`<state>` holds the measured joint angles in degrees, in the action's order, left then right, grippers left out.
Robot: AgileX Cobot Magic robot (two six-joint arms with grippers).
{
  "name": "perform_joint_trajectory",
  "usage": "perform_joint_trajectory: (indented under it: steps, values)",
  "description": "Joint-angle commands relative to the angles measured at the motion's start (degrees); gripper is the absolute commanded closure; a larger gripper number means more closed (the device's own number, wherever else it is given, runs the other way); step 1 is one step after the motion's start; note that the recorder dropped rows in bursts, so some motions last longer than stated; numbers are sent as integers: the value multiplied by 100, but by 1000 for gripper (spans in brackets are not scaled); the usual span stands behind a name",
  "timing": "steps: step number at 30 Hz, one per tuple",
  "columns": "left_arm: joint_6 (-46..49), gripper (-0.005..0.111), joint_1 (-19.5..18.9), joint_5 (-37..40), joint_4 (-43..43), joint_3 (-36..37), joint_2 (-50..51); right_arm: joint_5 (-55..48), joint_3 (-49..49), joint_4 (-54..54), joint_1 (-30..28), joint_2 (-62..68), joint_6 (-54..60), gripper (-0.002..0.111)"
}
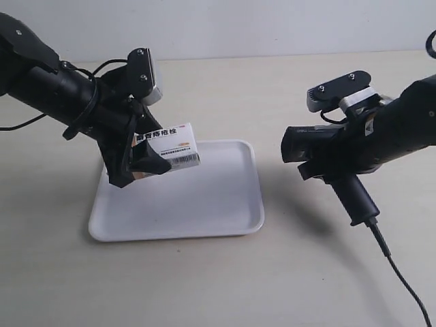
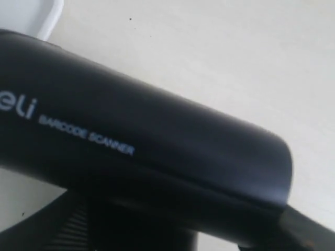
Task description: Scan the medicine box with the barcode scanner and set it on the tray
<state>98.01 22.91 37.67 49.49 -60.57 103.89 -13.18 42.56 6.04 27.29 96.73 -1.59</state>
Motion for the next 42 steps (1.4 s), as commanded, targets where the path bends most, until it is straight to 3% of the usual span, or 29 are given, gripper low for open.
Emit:
perform_joint_trajectory:
  steps: [1,11,14,16,19,23,24,27,29,33,36,39,42]
  values:
    - [349,107,-15,-234,174,-24,382,676,50,39,-72,481,-160,108]
    - [939,107,-2,-748,1032,-24,1092,1163,50,-2,-72,1014,-515,107]
    - [942,99,-2,-632,1100,-24,1169,1203,50,-2,-72,1066,-637,99]
    - [942,86,-2,-597,1100,-24,1178,1203,50,-2,-61,1092,-637,88]
    - [942,56,-2,-600,1115,-24,1178,1203,50,-2,-61,1104,-637,67]
    - [838,5,-2,-381,1115,-24,1178,1216,74,-2,-61,1052,-943,34]
    - [814,2,-2,-381,1141,-24,1168,1217,74,-2,-61,998,-967,27]
    - [814,2,-2,-392,1140,-36,1104,1094,74,37,-61,705,-995,11]
    - [634,2,-2,-340,1140,-86,958,869,74,112,-61,317,-980,8]
    - [-55,2,-27,134,945,-199,297,18,74,124,-61,-867,-999,12]
    - [-413,6,-127,785,773,-199,-401,-609,74,124,-61,-1956,-999,26]
    - [-806,32,-330,1616,813,-199,-1072,-663,-67,-6,-61,-3152,-1010,52]
    - [-1245,81,-555,2217,859,-157,-1636,-341,-512,-241,-61,-4272,-1012,86]
